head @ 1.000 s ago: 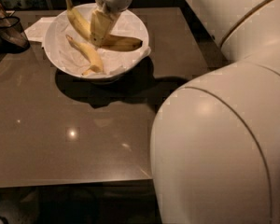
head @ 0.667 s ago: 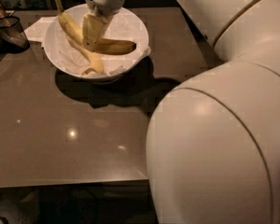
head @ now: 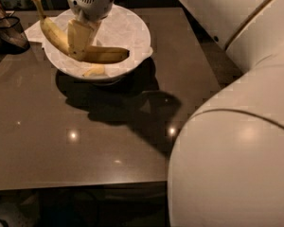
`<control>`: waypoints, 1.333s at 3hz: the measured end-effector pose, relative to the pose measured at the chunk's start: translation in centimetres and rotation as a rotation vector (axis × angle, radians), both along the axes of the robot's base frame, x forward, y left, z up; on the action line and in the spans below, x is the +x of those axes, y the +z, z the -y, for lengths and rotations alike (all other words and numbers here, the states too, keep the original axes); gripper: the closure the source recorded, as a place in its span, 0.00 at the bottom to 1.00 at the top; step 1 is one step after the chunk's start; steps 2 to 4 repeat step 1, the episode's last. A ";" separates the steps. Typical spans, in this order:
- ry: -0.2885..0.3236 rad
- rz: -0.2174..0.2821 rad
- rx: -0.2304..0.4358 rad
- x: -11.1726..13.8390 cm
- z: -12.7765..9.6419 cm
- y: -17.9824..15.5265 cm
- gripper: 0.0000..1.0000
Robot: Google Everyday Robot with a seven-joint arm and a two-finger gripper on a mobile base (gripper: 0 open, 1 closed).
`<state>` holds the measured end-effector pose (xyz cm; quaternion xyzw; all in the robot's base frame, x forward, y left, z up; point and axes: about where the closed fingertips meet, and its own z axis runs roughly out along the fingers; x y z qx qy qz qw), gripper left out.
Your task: Pick banana from white bowl
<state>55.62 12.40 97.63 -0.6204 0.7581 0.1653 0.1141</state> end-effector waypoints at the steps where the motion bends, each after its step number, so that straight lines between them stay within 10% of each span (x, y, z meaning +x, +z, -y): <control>1: 0.000 0.001 0.001 0.0 0.0 0.0 1.00; 4: 0.000 0.001 0.001 0.0 0.0 0.0 1.00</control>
Offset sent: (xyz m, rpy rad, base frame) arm 0.0000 0.0000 0.0000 0.0000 0.0000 0.0000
